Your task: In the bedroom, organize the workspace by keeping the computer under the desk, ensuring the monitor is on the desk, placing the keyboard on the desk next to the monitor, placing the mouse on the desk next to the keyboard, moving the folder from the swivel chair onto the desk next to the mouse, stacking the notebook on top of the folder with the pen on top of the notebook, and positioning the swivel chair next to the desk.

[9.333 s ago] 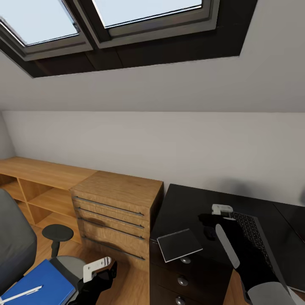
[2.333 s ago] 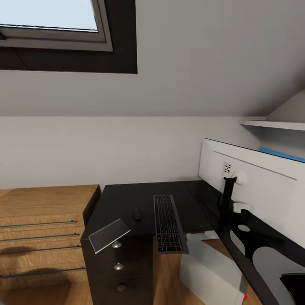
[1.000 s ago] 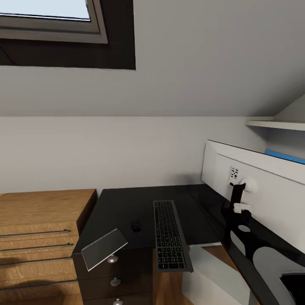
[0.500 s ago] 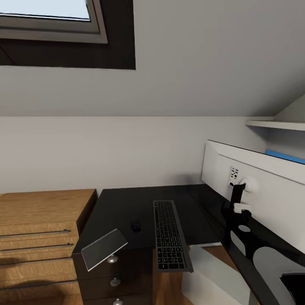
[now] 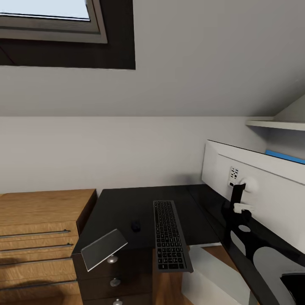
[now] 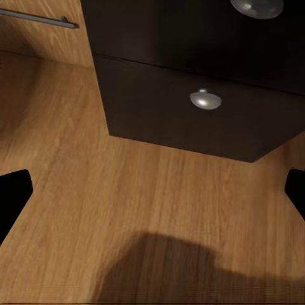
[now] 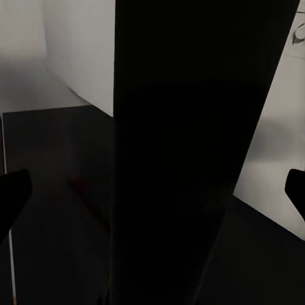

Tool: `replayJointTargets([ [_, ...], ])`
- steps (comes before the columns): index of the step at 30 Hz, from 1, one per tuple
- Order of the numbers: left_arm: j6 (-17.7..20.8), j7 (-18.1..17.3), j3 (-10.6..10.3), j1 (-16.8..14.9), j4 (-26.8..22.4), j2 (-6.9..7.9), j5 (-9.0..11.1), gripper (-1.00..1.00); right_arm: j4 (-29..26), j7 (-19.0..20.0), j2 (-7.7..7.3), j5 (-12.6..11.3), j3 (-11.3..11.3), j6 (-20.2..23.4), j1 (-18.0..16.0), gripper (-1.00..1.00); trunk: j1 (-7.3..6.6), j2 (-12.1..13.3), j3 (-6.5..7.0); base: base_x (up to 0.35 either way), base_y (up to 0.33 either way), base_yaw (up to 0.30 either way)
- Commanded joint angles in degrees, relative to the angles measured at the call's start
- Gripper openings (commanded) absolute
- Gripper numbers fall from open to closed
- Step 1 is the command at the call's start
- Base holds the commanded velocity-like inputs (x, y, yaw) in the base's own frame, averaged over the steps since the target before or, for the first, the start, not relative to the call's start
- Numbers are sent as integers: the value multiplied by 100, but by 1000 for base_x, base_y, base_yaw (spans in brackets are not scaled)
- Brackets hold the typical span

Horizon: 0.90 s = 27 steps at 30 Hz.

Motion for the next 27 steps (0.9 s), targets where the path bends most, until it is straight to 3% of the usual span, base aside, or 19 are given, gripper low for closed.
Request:
replayJointTargets([
  [1,20,14,0,1,1,-2,37,100,3,-21,-4,-57,51,-20,-4,100,0,-4,-6,0,0,0],
  [27,11,16,-3,1,83,-2,37,100,3,-20,-4,-56,56,-20,-4,100,0,-4,-6,20,-5,0],
])
